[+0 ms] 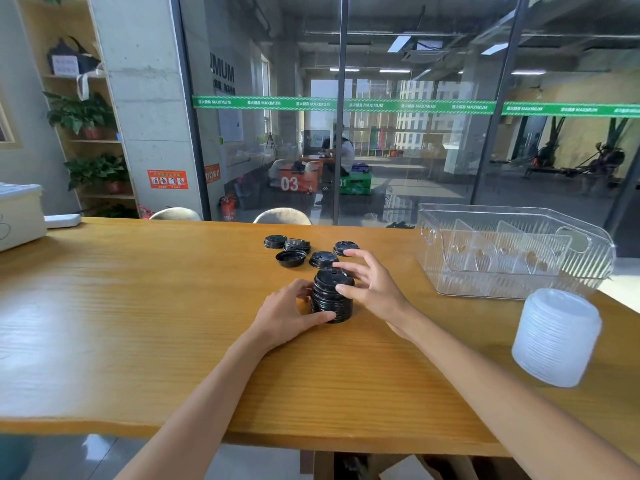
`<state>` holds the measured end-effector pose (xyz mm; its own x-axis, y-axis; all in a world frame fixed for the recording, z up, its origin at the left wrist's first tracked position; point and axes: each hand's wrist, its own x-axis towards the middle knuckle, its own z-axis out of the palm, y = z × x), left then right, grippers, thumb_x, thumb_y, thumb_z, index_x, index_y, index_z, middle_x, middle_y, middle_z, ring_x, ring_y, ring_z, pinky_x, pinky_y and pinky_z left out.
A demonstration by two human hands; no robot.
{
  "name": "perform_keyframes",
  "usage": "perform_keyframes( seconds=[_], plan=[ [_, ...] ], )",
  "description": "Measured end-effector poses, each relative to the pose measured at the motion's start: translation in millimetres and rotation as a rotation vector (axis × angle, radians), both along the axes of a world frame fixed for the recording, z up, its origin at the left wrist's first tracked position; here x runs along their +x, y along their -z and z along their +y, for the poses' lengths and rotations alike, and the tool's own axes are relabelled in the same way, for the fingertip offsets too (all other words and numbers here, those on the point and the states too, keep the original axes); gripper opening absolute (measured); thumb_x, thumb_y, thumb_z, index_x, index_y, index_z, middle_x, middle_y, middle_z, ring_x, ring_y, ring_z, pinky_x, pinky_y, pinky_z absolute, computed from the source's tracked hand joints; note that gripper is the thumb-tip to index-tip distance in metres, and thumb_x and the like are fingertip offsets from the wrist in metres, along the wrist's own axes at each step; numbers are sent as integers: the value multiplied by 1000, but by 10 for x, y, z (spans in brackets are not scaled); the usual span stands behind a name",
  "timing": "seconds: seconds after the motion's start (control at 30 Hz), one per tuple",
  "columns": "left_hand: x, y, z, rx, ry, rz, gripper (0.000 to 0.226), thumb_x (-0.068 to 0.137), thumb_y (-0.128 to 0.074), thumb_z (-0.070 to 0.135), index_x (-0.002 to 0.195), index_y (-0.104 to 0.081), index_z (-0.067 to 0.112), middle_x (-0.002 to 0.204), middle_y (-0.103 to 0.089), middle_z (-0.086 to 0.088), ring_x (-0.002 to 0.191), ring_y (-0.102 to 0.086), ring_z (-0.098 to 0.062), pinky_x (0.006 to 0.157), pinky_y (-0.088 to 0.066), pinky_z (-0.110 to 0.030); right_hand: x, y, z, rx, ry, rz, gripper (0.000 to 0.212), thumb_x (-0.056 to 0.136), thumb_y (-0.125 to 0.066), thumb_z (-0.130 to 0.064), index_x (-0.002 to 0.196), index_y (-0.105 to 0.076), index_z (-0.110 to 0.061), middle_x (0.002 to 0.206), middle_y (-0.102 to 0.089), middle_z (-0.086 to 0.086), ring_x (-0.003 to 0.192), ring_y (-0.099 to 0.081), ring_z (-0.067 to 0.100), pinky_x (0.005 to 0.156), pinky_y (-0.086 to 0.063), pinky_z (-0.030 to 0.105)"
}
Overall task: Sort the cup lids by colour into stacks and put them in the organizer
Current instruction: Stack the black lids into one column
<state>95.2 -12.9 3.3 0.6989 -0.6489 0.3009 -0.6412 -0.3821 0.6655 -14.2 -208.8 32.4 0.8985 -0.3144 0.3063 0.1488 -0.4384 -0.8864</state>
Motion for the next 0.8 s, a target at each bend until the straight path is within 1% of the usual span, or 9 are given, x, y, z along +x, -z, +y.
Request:
perform_keyframes(
  seconds=[0.13, 0.3, 0.43, 0.57, 0.63, 0.7, 0.8],
  plan=[
    [22, -6, -13, 5, -6, -2, 95, 76, -86, 70, 151, -53, 22, 138, -70, 5, 129, -64, -11, 114, -51, -44, -29, 62, 48, -25, -7, 17, 64, 94, -80, -15, 146, -49, -36, 141, -67, -17, 133, -57, -2, 121, -41, 45],
    [25, 12, -17, 7, -7, -10, 96, 76, -85, 70, 152, -53, 22, 138, -70, 4, 129, -64, -11, 113, -51, -43, -62, 56, 27, -57, -16, 32, 60, 97, -77, -14, 146, -49, -32, 144, -66, -15, 136, -58, 4, 122, -39, 46],
    [31, 6, -24, 9, -7, -12, 95, 76, -85, 70, 152, -53, 22, 138, -70, 5, 130, -63, -12, 114, -50, -46, -45, 54, -2, -169, -23, 52, 61, 97, -76, -14, 149, -47, -27, 146, -64, -14, 140, -53, 2, 124, -34, 44],
    [32, 12, -34, 14, -12, -22, 93, 77, -85, 69, 151, -54, 22, 137, -71, 6, 129, -64, -10, 113, -51, -44, 13, 2, -53, -276, -44, 94, 59, 98, -76, -15, 149, -48, -24, 149, -62, -7, 145, -50, 10, 126, -33, 42],
    [33, 20, -35, 12, -10, -30, 91, 77, -85, 69, 149, -56, 23, 136, -71, 6, 127, -64, -9, 112, -52, -42, 44, -37, -86, -343, -52, 126, 59, 98, -77, -18, 149, -49, -24, 150, -61, -4, 146, -49, 10, 127, -34, 42],
    [32, 26, -37, 15, -6, -34, 89, 77, -85, 69, 148, -57, 23, 135, -72, 7, 126, -64, -8, 110, -52, -40, 70, -71, -112, -398, -59, 147, 58, 97, -77, -21, 149, -50, -25, 150, -61, -6, 145, -50, 9, 126, -35, 39],
    [35, 31, -43, 23, -8, -37, 90, 77, -84, 71, 148, -56, 23, 134, -72, 7, 126, -64, -8, 110, -52, -38, 98, -94, -121, -422, -69, 154, 58, 98, -77, -23, 149, -50, -26, 150, -61, -8, 145, -50, 7, 125, -35, 36]
  ],
)
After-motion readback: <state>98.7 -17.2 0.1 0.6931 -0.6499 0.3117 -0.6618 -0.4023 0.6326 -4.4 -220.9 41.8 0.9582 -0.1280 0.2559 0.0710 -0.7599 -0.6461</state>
